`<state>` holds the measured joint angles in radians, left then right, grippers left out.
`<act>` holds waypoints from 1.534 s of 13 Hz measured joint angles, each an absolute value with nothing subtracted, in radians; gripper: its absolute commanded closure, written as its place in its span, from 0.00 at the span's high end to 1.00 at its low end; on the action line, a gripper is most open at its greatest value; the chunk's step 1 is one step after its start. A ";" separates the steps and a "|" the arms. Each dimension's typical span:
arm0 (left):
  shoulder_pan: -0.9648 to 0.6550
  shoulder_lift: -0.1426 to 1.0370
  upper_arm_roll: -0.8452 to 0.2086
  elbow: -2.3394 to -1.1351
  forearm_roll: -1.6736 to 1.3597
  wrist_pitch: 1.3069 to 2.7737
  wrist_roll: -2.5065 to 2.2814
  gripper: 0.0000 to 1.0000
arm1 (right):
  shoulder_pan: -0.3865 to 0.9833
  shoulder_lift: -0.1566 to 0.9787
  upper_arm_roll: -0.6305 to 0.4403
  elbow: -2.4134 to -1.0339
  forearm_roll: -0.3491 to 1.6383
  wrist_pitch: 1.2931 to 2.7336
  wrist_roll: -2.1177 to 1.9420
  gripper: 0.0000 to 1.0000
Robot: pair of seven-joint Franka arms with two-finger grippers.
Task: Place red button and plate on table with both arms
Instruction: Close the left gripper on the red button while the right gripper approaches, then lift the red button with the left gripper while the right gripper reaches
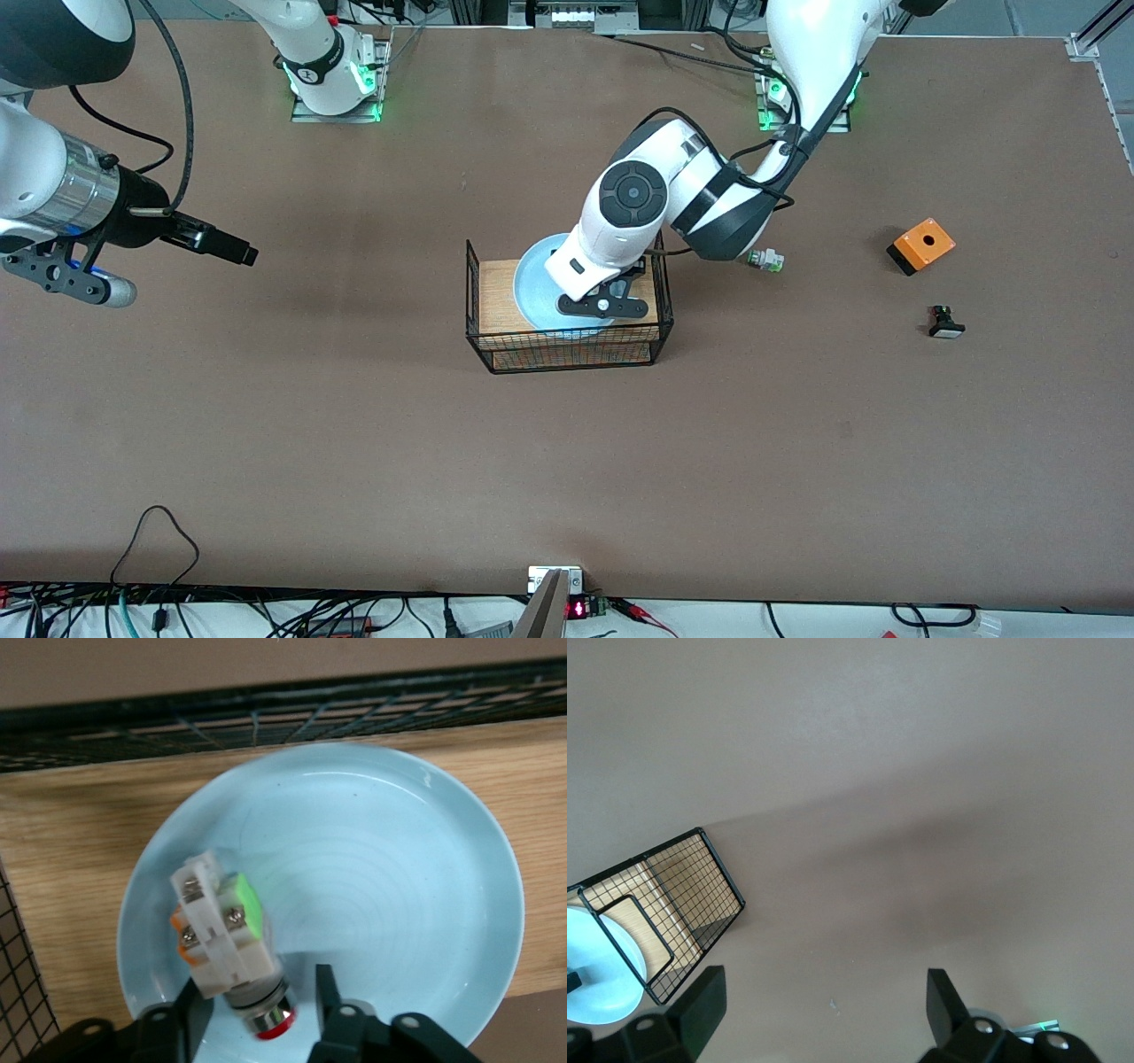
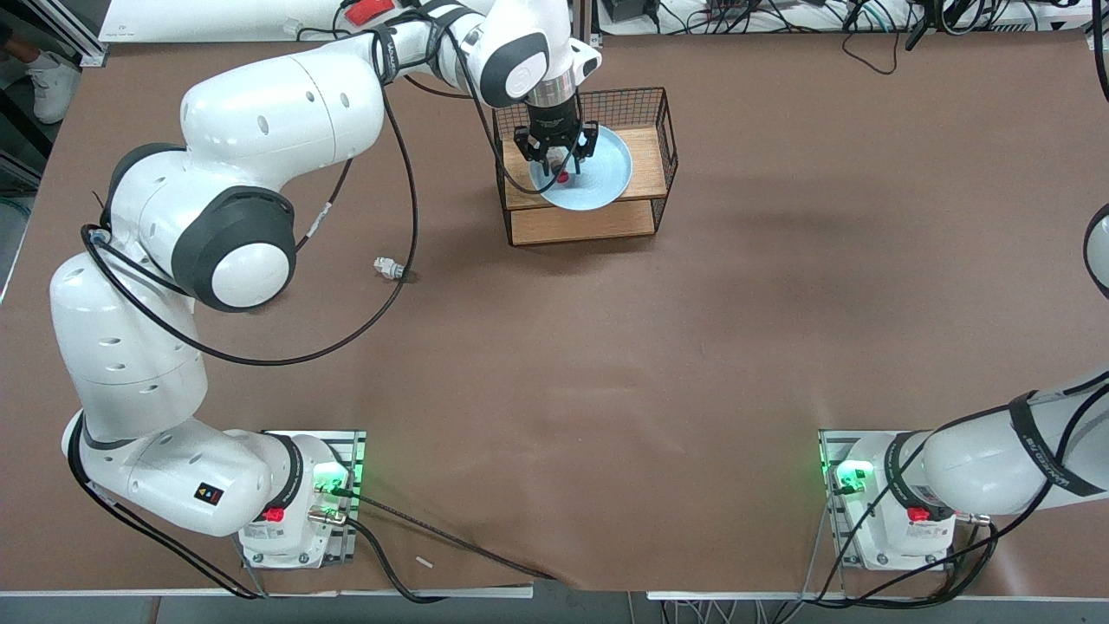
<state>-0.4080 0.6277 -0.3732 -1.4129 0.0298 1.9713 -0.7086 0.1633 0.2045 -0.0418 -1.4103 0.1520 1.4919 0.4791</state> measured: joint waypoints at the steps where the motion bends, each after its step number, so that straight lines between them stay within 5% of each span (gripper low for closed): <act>1: -0.410 0.628 -0.373 -1.413 0.049 1.971 -0.709 0.13 | 0.165 0.205 -0.041 -1.410 0.152 1.492 0.480 1.00; 4: -0.412 0.628 -0.373 -1.413 0.084 1.971 -0.709 0.00 | 0.178 0.205 -0.040 -1.410 0.152 1.505 0.496 1.00; 13: -0.412 0.608 -0.373 -1.396 0.085 1.952 -0.714 0.00 | 0.280 0.225 -0.039 -1.410 0.152 1.567 0.712 1.00; 20: -0.407 0.524 -0.369 -1.254 0.085 1.699 -0.735 0.00 | 0.339 0.235 -0.038 -1.410 0.152 1.607 0.903 1.00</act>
<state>-0.4074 0.5239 -0.3688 -1.2542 0.0847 1.6985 -0.7347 0.3390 0.2349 -0.0383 -1.4102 0.1525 1.6066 0.9030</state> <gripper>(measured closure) 0.692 0.000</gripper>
